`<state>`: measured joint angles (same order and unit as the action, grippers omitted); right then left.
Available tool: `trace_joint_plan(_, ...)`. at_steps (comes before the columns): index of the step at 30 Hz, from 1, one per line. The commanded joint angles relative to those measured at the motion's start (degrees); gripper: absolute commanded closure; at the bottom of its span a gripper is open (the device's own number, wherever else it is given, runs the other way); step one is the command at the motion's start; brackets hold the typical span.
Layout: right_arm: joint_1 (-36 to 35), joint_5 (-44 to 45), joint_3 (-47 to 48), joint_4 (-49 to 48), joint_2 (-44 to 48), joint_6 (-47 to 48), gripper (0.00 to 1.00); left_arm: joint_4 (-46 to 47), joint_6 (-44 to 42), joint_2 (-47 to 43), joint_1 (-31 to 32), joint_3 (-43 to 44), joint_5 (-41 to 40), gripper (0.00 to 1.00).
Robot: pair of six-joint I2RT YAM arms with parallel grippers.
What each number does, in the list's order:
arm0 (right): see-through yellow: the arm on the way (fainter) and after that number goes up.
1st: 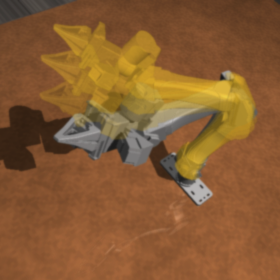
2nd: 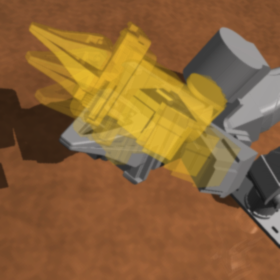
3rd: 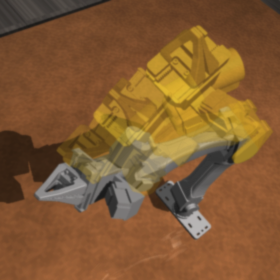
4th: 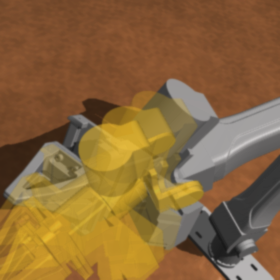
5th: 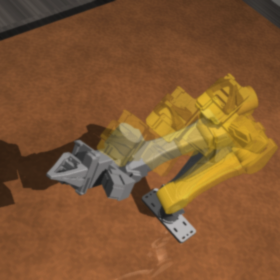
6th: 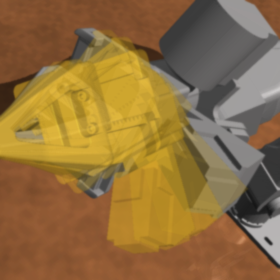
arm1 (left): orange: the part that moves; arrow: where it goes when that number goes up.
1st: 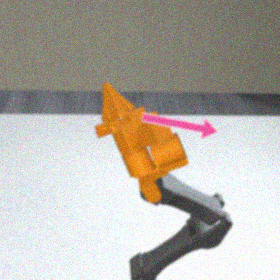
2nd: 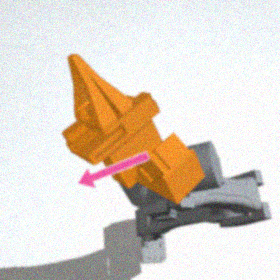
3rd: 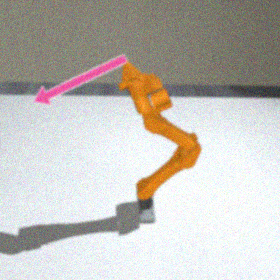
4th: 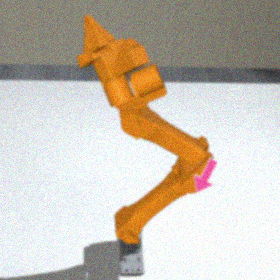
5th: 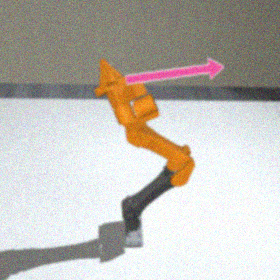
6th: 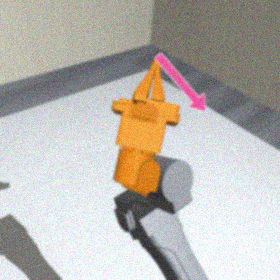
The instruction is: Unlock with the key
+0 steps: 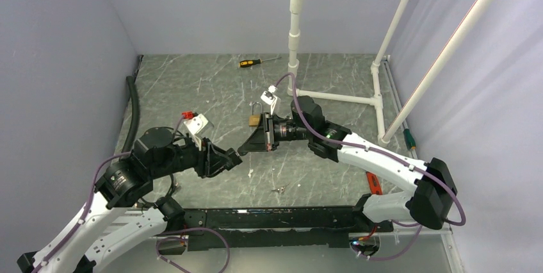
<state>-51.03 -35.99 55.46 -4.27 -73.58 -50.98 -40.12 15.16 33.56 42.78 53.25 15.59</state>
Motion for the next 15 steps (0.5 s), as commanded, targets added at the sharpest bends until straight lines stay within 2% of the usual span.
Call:
trace_joint_plan(1,-0.4,3.3,3.1,1.8,0.1,-2.1,1.00,8.1,-1.2,0.5,-0.4,1.2,-4.9,1.00)
trace_joint_plan(7,-0.3,5.1,5.5,6.3,-1.0,-2.6,1.00,8.2,-3.1,2.4,-0.3,2.9,-4.3,1.00)
trace_joint_plan(15,0.6,6.0,6.2,6.1,-1.0,-1.7,1.00,9.5,-6.4,6.9,-0.4,4.6,-5.3,1.00)
